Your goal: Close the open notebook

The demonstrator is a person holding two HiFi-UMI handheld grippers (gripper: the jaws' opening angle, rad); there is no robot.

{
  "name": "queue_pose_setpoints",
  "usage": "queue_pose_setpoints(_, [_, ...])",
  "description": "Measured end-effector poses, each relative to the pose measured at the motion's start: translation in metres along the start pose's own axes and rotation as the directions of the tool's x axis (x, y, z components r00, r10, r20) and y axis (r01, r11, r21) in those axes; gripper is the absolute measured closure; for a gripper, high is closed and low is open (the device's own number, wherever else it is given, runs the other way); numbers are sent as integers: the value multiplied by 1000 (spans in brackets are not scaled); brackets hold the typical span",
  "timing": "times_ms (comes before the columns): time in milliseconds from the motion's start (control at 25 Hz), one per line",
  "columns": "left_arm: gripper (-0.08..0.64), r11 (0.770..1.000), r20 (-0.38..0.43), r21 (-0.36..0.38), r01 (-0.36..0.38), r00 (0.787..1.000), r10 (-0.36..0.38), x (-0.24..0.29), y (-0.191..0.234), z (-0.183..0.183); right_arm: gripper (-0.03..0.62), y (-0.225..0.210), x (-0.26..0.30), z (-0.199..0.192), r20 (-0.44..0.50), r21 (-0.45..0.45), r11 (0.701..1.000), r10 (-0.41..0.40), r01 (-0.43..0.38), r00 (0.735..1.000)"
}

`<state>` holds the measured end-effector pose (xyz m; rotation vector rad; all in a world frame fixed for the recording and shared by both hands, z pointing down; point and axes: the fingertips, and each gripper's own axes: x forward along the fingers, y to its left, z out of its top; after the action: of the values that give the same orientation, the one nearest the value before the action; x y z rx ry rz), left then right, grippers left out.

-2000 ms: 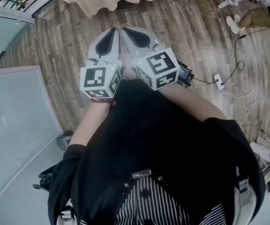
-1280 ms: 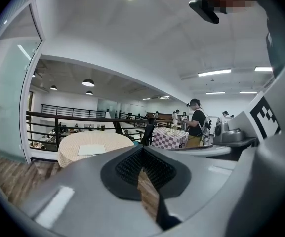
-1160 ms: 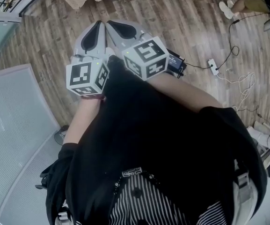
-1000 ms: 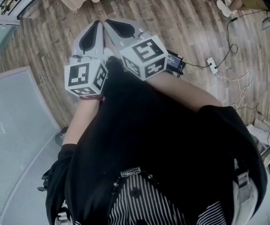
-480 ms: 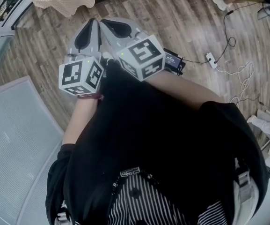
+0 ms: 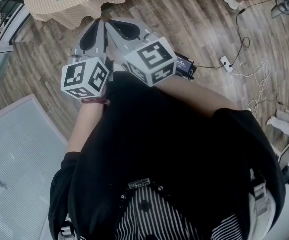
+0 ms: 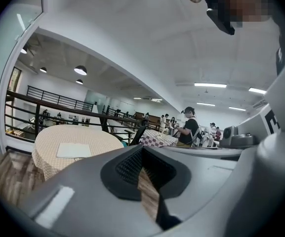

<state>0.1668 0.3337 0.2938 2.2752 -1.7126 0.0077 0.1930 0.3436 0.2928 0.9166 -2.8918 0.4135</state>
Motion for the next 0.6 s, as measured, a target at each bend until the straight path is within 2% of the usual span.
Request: queue_pose_setpoints(600, [557,998,10,-23,66,998,-66,19,115,42,591,25,118,23,-19,-31,997,-70,70,997])
